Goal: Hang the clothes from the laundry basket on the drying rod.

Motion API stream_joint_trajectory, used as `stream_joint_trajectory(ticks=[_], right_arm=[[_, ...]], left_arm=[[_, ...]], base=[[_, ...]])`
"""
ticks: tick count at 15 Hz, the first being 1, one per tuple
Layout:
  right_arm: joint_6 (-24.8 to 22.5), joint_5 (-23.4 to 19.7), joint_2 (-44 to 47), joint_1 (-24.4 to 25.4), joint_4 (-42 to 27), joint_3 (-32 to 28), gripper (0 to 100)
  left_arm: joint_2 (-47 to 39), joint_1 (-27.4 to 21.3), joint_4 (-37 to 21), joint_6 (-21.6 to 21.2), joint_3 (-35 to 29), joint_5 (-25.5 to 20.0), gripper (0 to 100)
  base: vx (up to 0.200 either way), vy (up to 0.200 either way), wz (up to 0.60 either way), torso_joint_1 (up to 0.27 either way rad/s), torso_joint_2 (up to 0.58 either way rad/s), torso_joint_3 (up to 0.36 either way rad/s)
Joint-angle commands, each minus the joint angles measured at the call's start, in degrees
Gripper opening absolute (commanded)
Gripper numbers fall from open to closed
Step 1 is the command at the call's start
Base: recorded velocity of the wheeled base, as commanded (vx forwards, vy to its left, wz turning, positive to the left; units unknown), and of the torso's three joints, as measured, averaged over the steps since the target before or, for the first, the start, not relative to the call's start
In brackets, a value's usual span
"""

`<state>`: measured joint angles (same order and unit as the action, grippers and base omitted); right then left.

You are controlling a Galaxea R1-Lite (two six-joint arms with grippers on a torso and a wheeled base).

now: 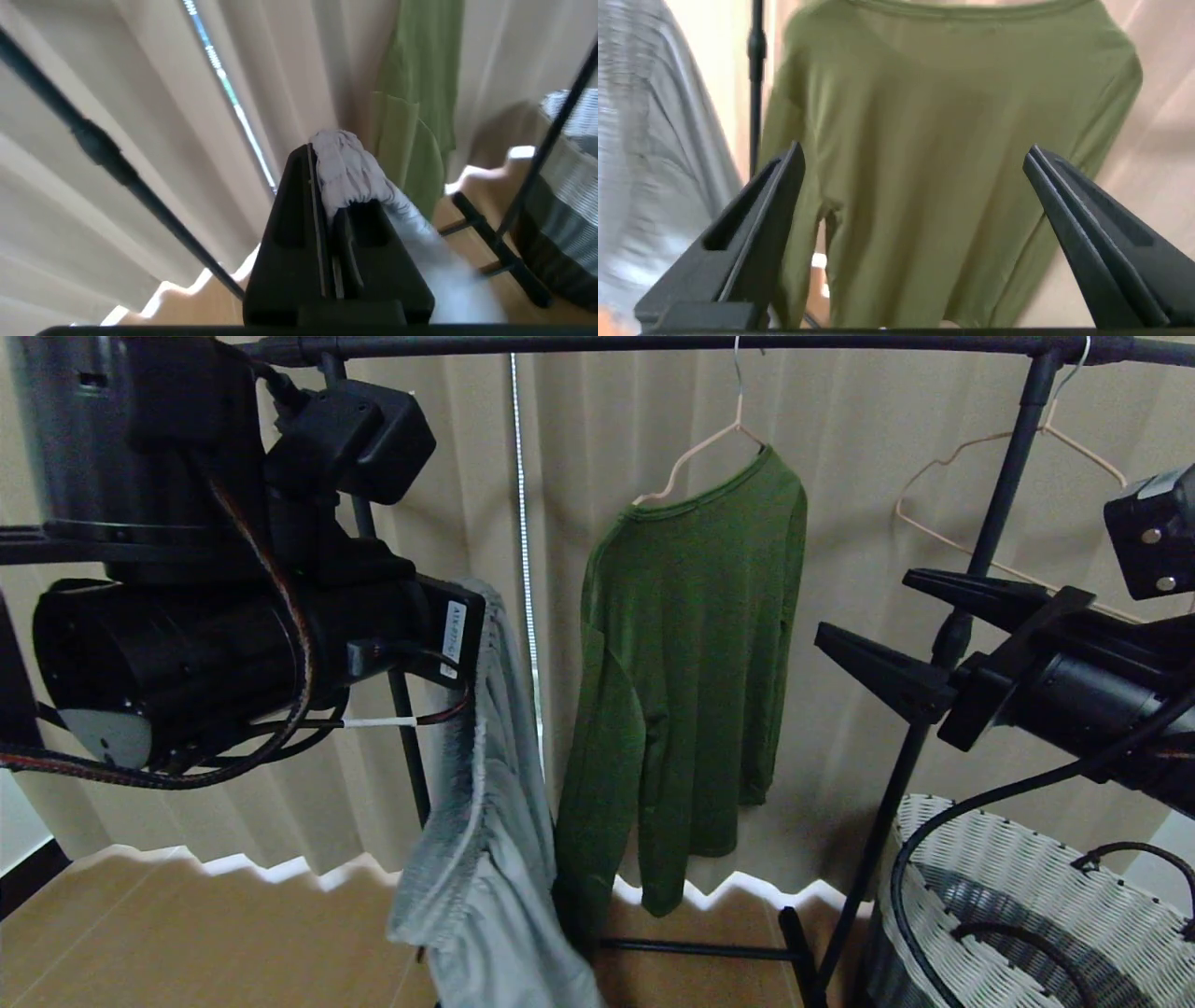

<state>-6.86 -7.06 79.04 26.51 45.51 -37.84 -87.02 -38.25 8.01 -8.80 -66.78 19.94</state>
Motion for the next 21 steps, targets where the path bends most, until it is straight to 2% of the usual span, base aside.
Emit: stream_joint_trajectory(ticks=[1,2,7,8,9,13,15,17,21], right_arm=[[-0.1,0.0,-0.6,0.2,0.3,0.7,100],[-0.1,0.5,-0.8,0.0,0.3,1.0,100],[-5.8,2.3,-4.7,-10.1,0.3,7.7,100],[-5.8,2.2,-5.4,-12.4,0.4,8.8,100],[-5.8,2.2,-5.4,-12.4,0.4,8.8,100],[-5.9,2.4,-8.4,-15.1,0.3,15.3,100],[-6.2,4.8,-8.7,-15.2,0.3,18.1,100],[-5.9,7.8,-9.0,-15.4,0.3,18.2,100],[-5.8,7.7,-9.4,-18.1,0.3,18.4,100]], left_arm=[[0.1,0.0,0.1,0.0,0.1,0.0,0],[0.4,0.1,0.0,0.0,0.2,0.1,0],[8.3,1.3,-0.2,-0.3,7.2,0.4,0],[9.7,1.9,-0.3,-0.3,8.2,0.4,0],[9.7,1.9,-0.3,-0.3,8.2,0.4,0],[12.4,5.6,-0.1,-1.1,11.1,0.3,0],[12.1,5.6,-0.1,-1.1,10.7,0.3,0],[12.5,5.6,-0.1,-1.4,11.0,0.3,0],[12.2,5.6,0.0,-1.5,11.1,-0.2,0]], base=[[0.000,0.000,0.00,0.000,0.00,0.000],[0.000,0.000,0.00,0.000,0.00,0.000],[0.000,0.000,0.00,0.000,0.00,0.000],[0.000,0.000,0.00,0.000,0.00,0.000],[0.000,0.000,0.00,0.000,0.00,0.000],[0.000,0.000,0.00,0.000,0.00,0.000],[0.000,0.000,0.00,0.000,0.00,0.000],[0.000,0.000,0.00,0.000,0.00,0.000],[0.000,0.000,0.00,0.000,0.00,0.000]])
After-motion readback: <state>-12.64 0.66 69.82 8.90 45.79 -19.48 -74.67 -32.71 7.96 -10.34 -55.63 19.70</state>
